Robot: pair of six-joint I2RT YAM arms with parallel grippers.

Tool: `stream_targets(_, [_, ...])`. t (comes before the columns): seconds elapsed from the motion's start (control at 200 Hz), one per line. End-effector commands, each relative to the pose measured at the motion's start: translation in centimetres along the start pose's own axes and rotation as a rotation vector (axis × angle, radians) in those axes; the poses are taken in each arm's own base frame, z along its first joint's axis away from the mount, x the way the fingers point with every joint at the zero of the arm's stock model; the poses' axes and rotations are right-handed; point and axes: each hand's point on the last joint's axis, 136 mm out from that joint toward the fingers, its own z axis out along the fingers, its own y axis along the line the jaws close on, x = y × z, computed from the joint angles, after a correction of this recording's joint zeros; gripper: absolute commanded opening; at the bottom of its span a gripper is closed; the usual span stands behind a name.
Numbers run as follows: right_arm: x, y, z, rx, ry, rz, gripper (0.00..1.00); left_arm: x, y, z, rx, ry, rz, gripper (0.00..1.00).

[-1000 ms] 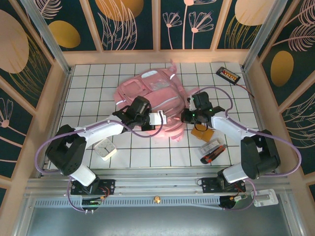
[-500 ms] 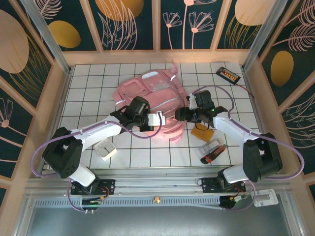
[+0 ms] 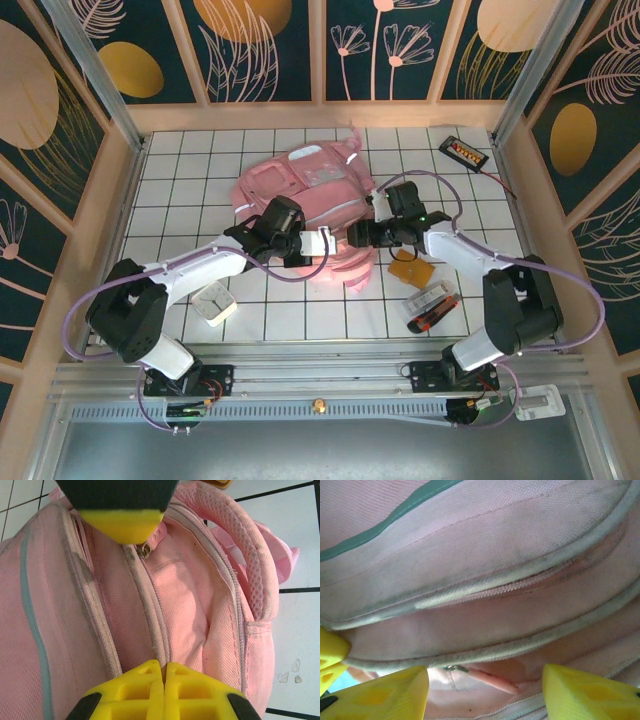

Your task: Pack books, pencil case, and school supplies into a backpack

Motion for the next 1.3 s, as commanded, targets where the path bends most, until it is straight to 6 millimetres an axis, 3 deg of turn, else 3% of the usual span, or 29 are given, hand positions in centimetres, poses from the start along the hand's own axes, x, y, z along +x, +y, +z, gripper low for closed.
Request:
stream_targets(0.0, [-1.5,0.1,0.6,0.007,-0.027,-0.079,0.61,-1.9,-0.7,-1.4,0.029,-0.072,0.035,0.0])
stream_targets(0.21, [-1.2,0.3,2.0,-0.031,-0.001,-0.146,0.61,-2.2,-0.6,-1.5,0.039,-0.081,0.037,0.0])
stream_targets(0.415, [0.5,1.7,3.5,-0.122,0.06,-0.176,0.59,-2.3,-0.3,-1.3,0.033,-0.08,0.027,0.0])
stream_targets(0.545, [1.2,2.3,4.0,-0.141,0.075,-0.183,0.54,-2.2,0.0,-1.1,0.03,-0.075,0.021,0.0])
stream_targets(0.686, [1.9,1.9,4.3,-0.106,0.092,-0.191,0.42,-2.2,0.2,-1.1,0.023,-0.075,0.016,0.0])
stream_targets(0.831, [3.1,1.2,4.8,-0.024,0.136,-0.217,0.38,-2.0,0.9,-1.1,-0.014,-0.062,-0.001,0.0])
stream_targets(1.061, [3.5,0.7,4.6,0.01,0.14,-0.2,0.47,-3.3,2.8,-3.1,-0.095,-0.113,-0.015,0.0])
stream_targets(1.291, [0.6,4.7,1.8,-0.184,0.04,-0.174,0.49,-6.3,4.2,-7.0,-0.146,-0.264,-0.028,0.0])
